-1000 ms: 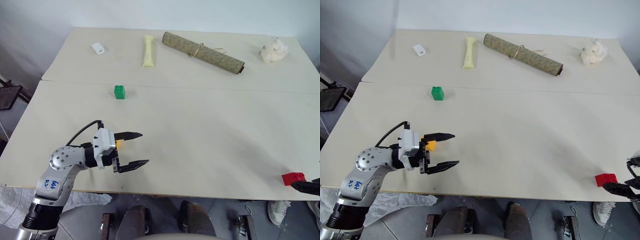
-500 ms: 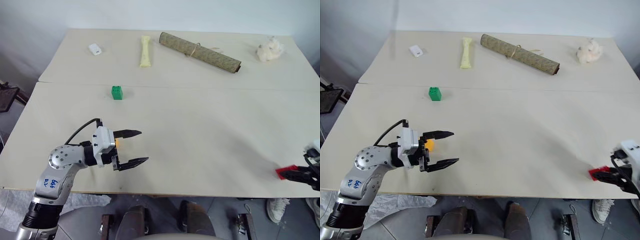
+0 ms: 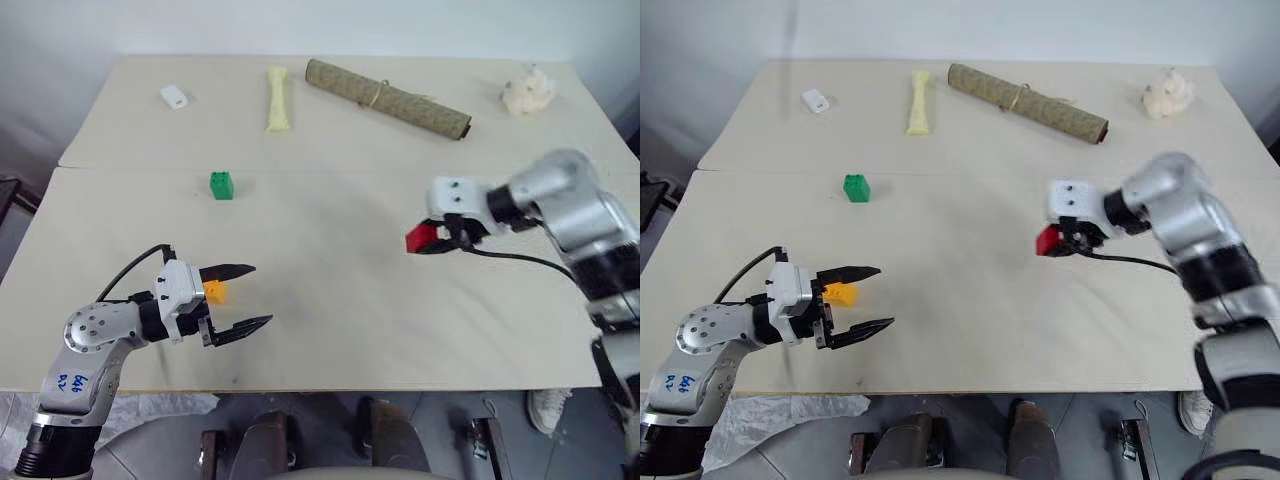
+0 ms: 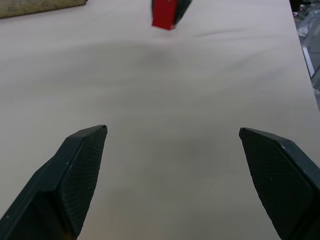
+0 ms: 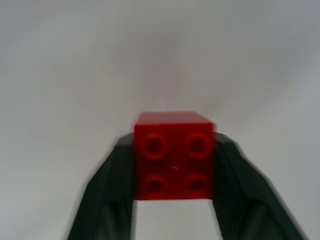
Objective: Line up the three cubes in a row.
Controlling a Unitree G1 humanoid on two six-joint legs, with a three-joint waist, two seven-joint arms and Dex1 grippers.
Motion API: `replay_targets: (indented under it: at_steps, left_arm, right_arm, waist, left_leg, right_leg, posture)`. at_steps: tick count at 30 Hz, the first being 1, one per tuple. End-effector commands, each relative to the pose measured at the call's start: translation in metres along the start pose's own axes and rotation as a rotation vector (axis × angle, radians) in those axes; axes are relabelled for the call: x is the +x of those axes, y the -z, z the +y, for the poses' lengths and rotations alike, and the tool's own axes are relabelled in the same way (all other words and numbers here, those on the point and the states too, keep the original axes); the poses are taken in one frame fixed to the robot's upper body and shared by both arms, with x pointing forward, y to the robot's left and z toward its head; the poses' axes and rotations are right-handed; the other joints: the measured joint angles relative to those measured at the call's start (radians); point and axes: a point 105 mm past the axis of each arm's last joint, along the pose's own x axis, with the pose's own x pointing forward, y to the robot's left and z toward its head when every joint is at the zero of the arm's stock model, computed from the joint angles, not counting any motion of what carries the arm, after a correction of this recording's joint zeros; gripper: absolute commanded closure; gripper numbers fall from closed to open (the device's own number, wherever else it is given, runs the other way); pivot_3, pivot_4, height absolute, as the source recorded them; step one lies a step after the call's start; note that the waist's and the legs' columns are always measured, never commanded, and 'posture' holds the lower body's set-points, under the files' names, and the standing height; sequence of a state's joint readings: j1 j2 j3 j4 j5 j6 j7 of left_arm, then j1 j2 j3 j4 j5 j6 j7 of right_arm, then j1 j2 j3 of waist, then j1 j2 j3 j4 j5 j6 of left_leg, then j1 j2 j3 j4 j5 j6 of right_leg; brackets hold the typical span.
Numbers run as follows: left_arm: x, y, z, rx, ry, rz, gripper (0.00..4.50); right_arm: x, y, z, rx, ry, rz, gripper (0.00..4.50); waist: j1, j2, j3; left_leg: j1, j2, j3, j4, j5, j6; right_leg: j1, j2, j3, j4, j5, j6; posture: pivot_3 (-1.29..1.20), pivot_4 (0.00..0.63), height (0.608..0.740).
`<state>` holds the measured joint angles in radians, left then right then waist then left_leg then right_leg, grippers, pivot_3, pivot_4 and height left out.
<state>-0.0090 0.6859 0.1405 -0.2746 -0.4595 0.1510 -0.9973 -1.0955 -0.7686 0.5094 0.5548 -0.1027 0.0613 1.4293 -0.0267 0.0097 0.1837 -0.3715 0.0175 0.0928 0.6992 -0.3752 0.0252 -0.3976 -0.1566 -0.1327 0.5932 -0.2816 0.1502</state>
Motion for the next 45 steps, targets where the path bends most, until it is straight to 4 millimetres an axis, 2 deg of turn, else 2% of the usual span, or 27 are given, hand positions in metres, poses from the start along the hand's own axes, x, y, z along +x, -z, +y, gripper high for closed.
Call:
replay_targets:
  at_steps: [1,6,9,13,16,18,25,28,30,32,35,38,41,43,45]
  left_arm:
    - [-0.002,-0.008,-0.005,0.063,-0.008,-0.001,0.00]
    - [-0.005,-0.006,-0.005,0.063,-0.039,0.017,0.00]
    - [-0.008,-0.007,-0.008,0.065,-0.057,0.020,0.00]
    - [-0.010,-0.008,-0.007,0.048,-0.076,0.019,0.00]
    - [-0.011,-0.010,-0.003,0.053,-0.094,0.013,0.00]
    - [-0.015,-0.015,0.004,0.069,-0.129,-0.004,0.00]
    - [-0.029,-0.022,0.016,0.087,-0.231,-0.027,0.00]
    - [-0.052,-0.026,0.023,0.063,-0.350,-0.051,0.00]
    - [-0.072,-0.018,0.025,0.031,-0.440,-0.034,0.00]
    - [-0.091,-0.009,0.024,-0.007,-0.532,-0.019,0.00]
    - [-0.128,0.010,0.019,-0.073,-0.679,0.021,0.00]
    - [-0.154,0.024,0.013,-0.144,-0.779,0.032,0.00]
    - [-0.180,0.044,-0.002,-0.240,-0.872,0.060,0.00]
    - [-0.183,0.052,-0.008,-0.277,-0.883,0.070,0.00]
    - [-0.177,0.052,-0.012,-0.293,-0.859,0.062,0.00]
  right_arm:
    - [0.011,0.001,-0.013,-0.038,-0.035,0.053,3.00]
    - [0.025,0.003,-0.016,-0.065,-0.107,0.123,3.00]
    - [0.032,-0.003,-0.022,-0.068,-0.073,0.109,3.00]
    - [0.037,-0.012,-0.022,-0.031,-0.075,0.031,1.68]
    - [0.028,-0.015,-0.021,0.001,-0.097,-0.013,0.64]
    - [0.016,-0.012,-0.025,0.021,-0.051,-0.066,0.03]
    - [-0.022,0.012,-0.019,0.095,0.061,-0.250,0.03]
    - [-0.047,0.021,-0.002,0.117,0.148,-0.494,0.03]
    - [-0.064,0.022,0.008,0.128,0.241,-0.673,0.03]
    - [-0.074,0.027,0.019,0.144,0.312,-0.774,0.03]
    - [-0.069,0.039,0.042,0.246,0.369,-0.838,0.03]
    - [-0.061,0.041,0.061,0.303,0.393,-0.874,0.03]
    - [-0.047,0.036,0.079,0.341,0.437,-0.911,0.03]
    - [-0.042,0.032,0.084,0.354,0.452,-0.921,0.03]
    - [-0.038,0.031,0.088,0.365,0.444,-0.920,0.03]
  waist:
    - [-0.005,0.000,0.000]
    - [-0.008,0.000,0.000]
    - [-0.010,0.000,0.000]
    - [-0.013,0.000,0.000]
    - [-0.015,0.001,0.001]
    - [-0.014,0.002,0.001]
    - [-0.006,0.002,0.001]
    - [-0.006,0.002,0.001]
    - [-0.003,0.002,0.001]
    - [-0.002,0.002,0.001]
    - [-0.002,0.002,0.001]
    - [0.000,0.002,0.001]
    - [0.001,0.002,0.001]
    - [0.001,0.002,0.001]
    - [0.002,0.002,0.001]
  left_leg:
    - [0.000,0.000,0.000,0.000,0.000,0.000]
    - [0.000,0.000,-0.001,-0.001,0.000,0.000]
    - [0.001,0.001,-0.001,0.000,0.000,0.000]
    - [0.003,0.002,-0.001,0.001,0.000,-0.001]
    - [0.003,0.004,-0.001,0.001,0.001,-0.002]
    - [0.003,0.004,0.000,0.001,0.001,-0.002]
    - [0.002,0.004,0.000,0.000,0.001,-0.002]
    - [0.002,0.005,0.000,0.000,0.000,-0.003]
    - [0.002,0.007,0.000,0.000,0.000,-0.003]
    - [0.002,0.009,0.000,0.000,0.000,-0.003]
    - [0.003,0.009,0.002,0.000,0.000,-0.004]
    - [0.004,0.010,0.003,0.001,-0.001,-0.005]
    - [0.004,0.011,0.003,0.002,-0.001,-0.005]
    - [0.005,0.011,0.003,0.002,-0.001,-0.006]
    - [0.005,0.011,0.003,0.002,-0.001,-0.006]
  right_leg:
    - [0.000,0.000,0.000,0.000,0.000,0.000]
    - [0.001,0.000,-0.001,0.000,0.000,0.000]
    - [0.002,0.001,-0.001,0.000,0.000,0.000]
    - [0.003,0.001,0.000,0.001,0.000,-0.001]
    - [0.003,0.003,0.000,0.002,-0.001,-0.001]
    - [0.002,0.003,0.000,0.002,-0.001,-0.002]
    - [0.002,0.003,0.000,0.001,-0.001,-0.002]
    - [0.002,0.004,0.000,0.000,-0.001,-0.002]
    - [0.002,0.005,-0.001,0.000,-0.001,-0.002]
    - [0.002,0.006,-0.001,0.000,-0.001,-0.003]
    - [0.002,0.007,0.000,0.000,-0.002,-0.003]
    - [0.002,0.007,0.000,0.001,-0.002,-0.003]
    - [0.002,0.007,0.001,0.002,-0.001,-0.004]
    - [0.002,0.007,0.002,0.003,-0.001,-0.004]
    - [0.002,0.007,0.003,0.003,-0.001,-0.004]
  posture:
    - [0.00,0.150,0.740]
    - [0.00,0.150,0.740]
    - [0.00,0.150,0.740]
    - [0.00,0.150,0.740]
    - [0.00,0.150,0.740]
    - [0.00,0.150,0.740]
    - [0.00,0.150,0.740]
    - [0.00,0.150,0.740]
    - [0.00,0.150,0.740]
    - [0.00,0.150,0.740]
    - [0.00,0.150,0.740]
    - [0.00,0.150,0.740]
    - [0.00,0.150,0.740]
    - [0.00,0.150,0.740]
    - [0.00,0.150,0.740]
